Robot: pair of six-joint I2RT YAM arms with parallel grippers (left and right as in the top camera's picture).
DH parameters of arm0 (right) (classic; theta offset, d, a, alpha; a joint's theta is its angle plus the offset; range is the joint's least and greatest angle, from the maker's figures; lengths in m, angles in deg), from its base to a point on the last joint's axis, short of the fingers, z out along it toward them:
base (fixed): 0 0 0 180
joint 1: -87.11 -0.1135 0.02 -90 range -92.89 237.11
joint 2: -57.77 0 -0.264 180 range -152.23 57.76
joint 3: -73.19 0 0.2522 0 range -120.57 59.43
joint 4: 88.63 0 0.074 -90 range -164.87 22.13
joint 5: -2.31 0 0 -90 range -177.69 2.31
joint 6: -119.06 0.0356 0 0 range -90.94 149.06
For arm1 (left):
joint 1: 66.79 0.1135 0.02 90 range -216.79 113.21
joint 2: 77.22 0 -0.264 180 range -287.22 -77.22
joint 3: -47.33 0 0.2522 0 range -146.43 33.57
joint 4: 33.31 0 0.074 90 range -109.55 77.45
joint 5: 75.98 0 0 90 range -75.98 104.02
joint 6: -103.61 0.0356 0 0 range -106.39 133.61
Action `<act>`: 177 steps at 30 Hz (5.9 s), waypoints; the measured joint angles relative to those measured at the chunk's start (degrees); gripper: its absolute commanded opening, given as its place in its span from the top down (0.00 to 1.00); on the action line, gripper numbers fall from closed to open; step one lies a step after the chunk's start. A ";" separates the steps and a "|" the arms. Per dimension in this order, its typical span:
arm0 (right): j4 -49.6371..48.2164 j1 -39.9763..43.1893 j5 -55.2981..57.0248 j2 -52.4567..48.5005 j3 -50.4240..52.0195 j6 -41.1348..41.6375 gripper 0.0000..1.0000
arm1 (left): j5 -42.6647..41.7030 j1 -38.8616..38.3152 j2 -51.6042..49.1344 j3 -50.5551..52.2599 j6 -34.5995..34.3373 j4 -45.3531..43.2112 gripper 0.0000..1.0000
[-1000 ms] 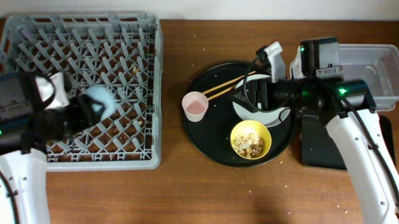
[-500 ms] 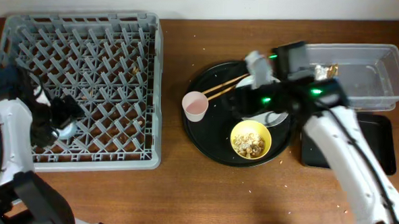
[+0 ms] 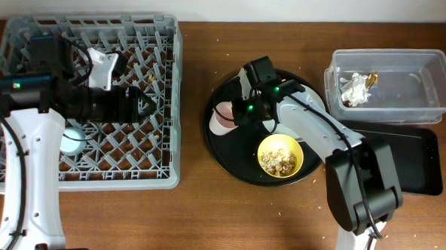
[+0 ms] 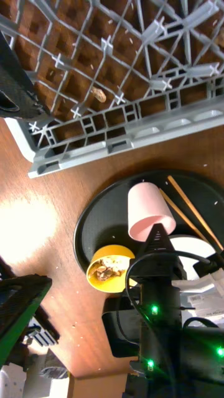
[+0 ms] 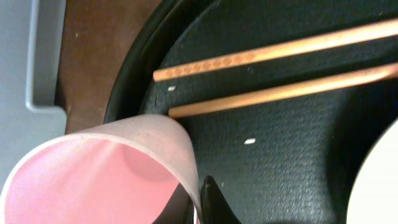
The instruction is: Sort waste into correct bins and load items into the dishwasher rack
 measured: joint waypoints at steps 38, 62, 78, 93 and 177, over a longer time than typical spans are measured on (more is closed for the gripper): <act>25.64 11.47 -15.72 26.86 -4.63 -4.52 0.30 | 37.09 3.04 -0.42 15.02 -23.19 -7.58 0.51; 24.39 -5.57 11.80 2.32 -0.11 8.26 0.64 | -2.01 -9.35 -0.59 -2.03 2.60 -1.42 0.07; 26.91 9.44 -2.21 11.17 0.37 5.18 0.96 | 1.95 -9.31 -0.59 -2.03 2.62 -1.07 0.06; 17.77 70.42 -64.17 19.65 24.76 -37.22 0.96 | 3.10 -9.31 -0.59 -2.05 2.62 -0.35 0.06; 24.57 19.82 -1.11 37.42 10.43 -1.01 0.34 | 32.98 -35.65 -43.54 -6.45 4.50 -45.00 0.71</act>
